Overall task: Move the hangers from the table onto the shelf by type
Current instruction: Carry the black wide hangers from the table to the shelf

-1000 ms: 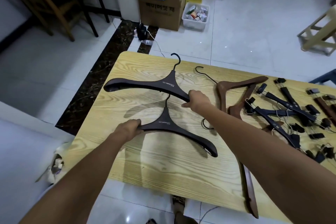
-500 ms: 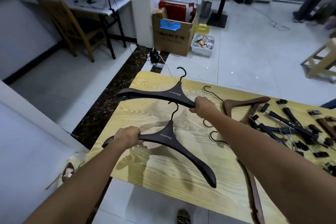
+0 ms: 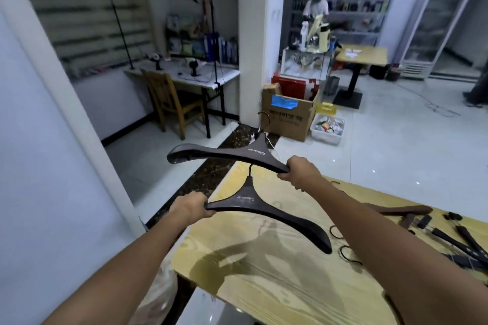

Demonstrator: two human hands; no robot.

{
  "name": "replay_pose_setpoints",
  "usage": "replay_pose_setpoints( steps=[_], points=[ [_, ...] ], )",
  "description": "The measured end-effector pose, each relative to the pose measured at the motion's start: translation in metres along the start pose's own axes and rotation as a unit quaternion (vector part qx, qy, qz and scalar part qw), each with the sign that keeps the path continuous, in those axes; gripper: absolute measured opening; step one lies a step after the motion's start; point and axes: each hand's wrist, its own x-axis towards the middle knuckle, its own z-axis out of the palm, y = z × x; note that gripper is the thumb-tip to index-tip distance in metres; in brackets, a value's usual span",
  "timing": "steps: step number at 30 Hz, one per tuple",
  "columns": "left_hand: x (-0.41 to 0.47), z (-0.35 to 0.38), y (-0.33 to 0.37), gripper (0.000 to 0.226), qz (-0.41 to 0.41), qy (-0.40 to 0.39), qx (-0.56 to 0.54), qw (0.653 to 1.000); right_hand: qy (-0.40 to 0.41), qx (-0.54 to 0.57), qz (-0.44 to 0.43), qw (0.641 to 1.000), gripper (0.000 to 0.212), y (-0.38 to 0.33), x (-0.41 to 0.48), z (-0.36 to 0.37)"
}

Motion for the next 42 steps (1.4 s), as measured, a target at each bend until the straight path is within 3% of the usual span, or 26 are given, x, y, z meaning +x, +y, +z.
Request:
replay_pose_setpoints(
  steps=[19, 34, 42],
  points=[
    [-0.086, -0.100, -0.086, 0.038, -0.144, 0.097, 0.057, 0.983, 0.042, -0.002, -0.188, 0.981, 0.031, -0.145, 0.000, -0.036],
    [-0.210, -0.088, -0.099, 0.037, -0.325, 0.118, 0.061, 0.937, -0.012, 0.015, -0.331, 0.944, 0.029, -0.211, -0.025, -0.017],
    [-0.326, -0.042, -0.080, 0.035, -0.451, 0.093, 0.032, 0.887, -0.078, 0.014, -0.447, 0.891, 0.022, -0.251, -0.098, 0.022]
  ],
)
